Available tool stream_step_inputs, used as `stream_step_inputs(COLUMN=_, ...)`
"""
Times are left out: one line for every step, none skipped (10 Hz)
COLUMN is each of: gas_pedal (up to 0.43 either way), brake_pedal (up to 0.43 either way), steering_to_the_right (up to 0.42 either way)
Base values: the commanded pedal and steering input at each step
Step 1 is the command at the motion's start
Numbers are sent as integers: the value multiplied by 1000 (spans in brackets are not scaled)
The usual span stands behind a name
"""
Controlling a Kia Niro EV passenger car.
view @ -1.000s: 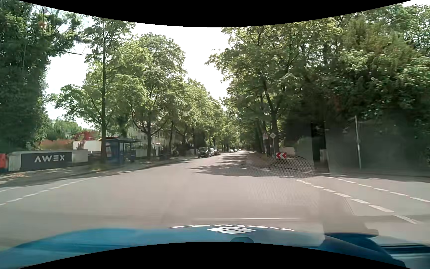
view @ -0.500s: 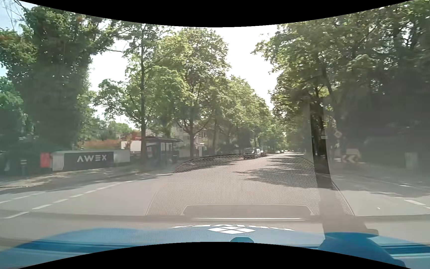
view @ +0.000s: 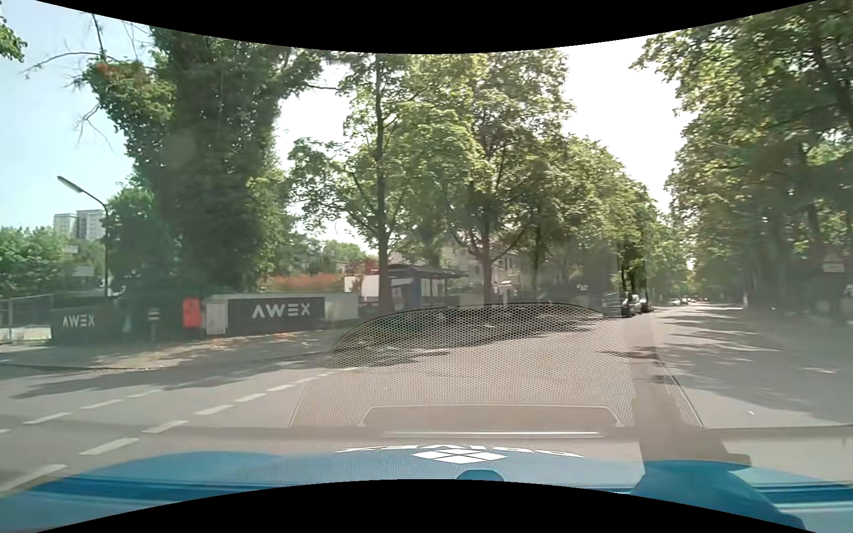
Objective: Follow the waypoints while adhering to traffic rules and regulations
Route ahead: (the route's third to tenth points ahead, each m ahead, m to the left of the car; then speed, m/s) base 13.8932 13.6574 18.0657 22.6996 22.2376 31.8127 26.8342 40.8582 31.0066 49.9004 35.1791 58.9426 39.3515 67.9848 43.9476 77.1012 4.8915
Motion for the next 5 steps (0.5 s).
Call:
stream_step_inputs(gas_pedal=169, brake_pedal=0, steering_to_the_right=-452)
stream_step_inputs(gas_pedal=177, brake_pedal=0, steering_to_the_right=-458)
stream_step_inputs(gas_pedal=177, brake_pedal=0, steering_to_the_right=-466)
stream_step_inputs(gas_pedal=177, brake_pedal=0, steering_to_the_right=-472)
stream_step_inputs(gas_pedal=177, brake_pedal=0, steering_to_the_right=-473)
